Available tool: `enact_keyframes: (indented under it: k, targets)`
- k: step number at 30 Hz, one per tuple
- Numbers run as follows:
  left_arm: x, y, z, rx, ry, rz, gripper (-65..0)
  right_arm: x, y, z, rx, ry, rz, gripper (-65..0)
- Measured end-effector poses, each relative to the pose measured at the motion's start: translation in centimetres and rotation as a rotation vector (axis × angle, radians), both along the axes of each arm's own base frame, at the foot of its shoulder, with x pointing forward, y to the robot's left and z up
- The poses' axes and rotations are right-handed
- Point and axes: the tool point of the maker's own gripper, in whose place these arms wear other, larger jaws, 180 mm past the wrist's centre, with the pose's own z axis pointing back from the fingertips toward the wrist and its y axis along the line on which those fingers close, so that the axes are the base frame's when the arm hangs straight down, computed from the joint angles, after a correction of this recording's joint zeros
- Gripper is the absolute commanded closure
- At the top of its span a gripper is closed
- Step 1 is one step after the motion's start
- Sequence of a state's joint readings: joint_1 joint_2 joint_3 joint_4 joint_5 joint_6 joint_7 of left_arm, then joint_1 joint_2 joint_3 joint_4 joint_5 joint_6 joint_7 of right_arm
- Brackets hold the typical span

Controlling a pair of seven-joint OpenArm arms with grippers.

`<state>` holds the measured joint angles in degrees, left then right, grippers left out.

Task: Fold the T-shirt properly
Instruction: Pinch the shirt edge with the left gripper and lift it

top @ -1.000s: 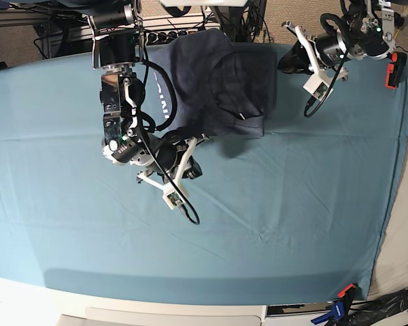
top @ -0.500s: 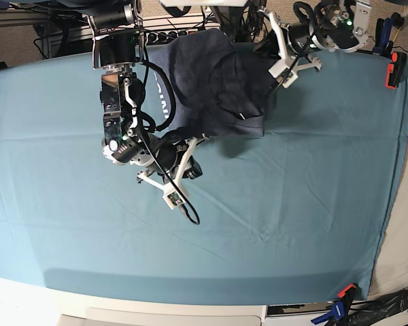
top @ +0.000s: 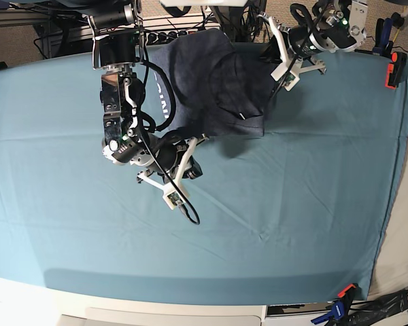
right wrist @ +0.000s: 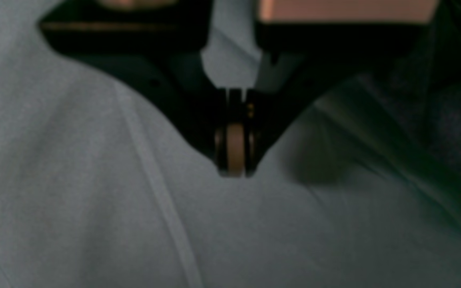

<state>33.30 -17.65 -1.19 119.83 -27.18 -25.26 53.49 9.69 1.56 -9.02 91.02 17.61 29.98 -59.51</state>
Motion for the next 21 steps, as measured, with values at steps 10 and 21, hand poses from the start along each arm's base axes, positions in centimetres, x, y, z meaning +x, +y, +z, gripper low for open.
enact_keyframes:
  k: [10, 21]
  targets:
    - [-0.4, -0.2, 0.0, -0.016, 0.03, -0.001, 0.0, 0.0, 0.0, 0.0, 0.0, 0.0, 0.0, 0.0]
    - [-1.3, -0.5, -2.2, -0.048, 0.112, 0.023, 0.0, 0.0, 0.0, 0.0, 0.0, 0.0, 0.0, 0.0]
